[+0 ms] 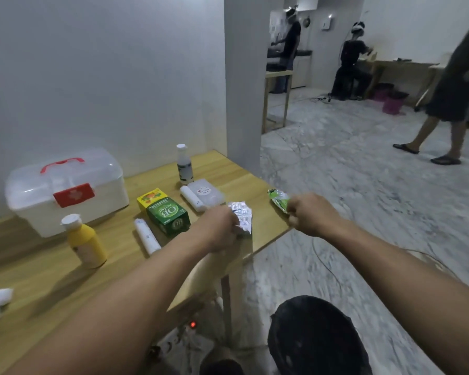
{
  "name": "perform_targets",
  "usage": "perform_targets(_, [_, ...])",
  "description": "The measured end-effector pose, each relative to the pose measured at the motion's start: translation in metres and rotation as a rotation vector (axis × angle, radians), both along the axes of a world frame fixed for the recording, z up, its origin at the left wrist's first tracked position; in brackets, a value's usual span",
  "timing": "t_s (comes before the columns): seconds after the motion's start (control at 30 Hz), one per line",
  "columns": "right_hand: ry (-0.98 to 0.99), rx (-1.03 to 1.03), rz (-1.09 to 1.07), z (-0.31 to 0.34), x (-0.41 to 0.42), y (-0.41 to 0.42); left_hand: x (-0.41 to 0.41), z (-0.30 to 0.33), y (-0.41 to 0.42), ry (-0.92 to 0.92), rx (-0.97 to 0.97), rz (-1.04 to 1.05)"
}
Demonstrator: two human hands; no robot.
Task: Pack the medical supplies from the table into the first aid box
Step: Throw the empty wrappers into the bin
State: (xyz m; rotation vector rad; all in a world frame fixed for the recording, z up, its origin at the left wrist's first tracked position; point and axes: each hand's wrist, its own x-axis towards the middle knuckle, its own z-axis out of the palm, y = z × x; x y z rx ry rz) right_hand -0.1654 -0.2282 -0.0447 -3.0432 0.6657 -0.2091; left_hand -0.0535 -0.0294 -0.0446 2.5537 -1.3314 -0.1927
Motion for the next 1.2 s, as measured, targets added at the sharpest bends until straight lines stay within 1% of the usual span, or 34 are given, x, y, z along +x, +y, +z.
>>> perform_targets(0.13, [-0.154,0.115,-0.121,0.000,-0.046,-0.016,-0.040,0.016,-0.031,0.006,-0.169,-0.070])
perform_targets(0.2, [-0.199,0.164,-0.217,-0.006,-0.071,-0.024,-0.061,0.015,-0.053,0.002,-0.255,-0.150])
perform_targets(0.37, [-0.174,0.366,-0.353,-0.031,-0.122,-0.040,-0.100,-0.007,-0.103,-0.028,-0.282,-0.335])
perform_targets(0.5, [-0.073,0.485,-0.450,-0.066,-0.141,-0.060,-0.118,-0.041,-0.123,-0.021,-0.218,-0.397])
perform_targets(0.63, [-0.009,0.562,-0.507,-0.109,-0.150,-0.068,-0.128,-0.088,-0.130,0.028,-0.071,-0.312])
perform_targets(0.83, [0.072,0.649,-0.599,-0.179,-0.155,-0.061,-0.128,-0.151,-0.138,0.156,0.103,-0.206])
perform_targets(0.97, [0.071,0.712,-0.637,-0.200,-0.156,-0.055,-0.131,-0.170,-0.141,0.271,0.141,-0.189])
perform_targets(1.1, [0.106,0.711,-0.621,-0.204,-0.154,-0.056,-0.127,-0.173,-0.143,0.275,0.183,-0.204])
perform_targets(1.2, [0.064,0.741,-0.579,-0.191,-0.145,-0.061,-0.118,-0.157,-0.145,0.275,0.205,-0.224])
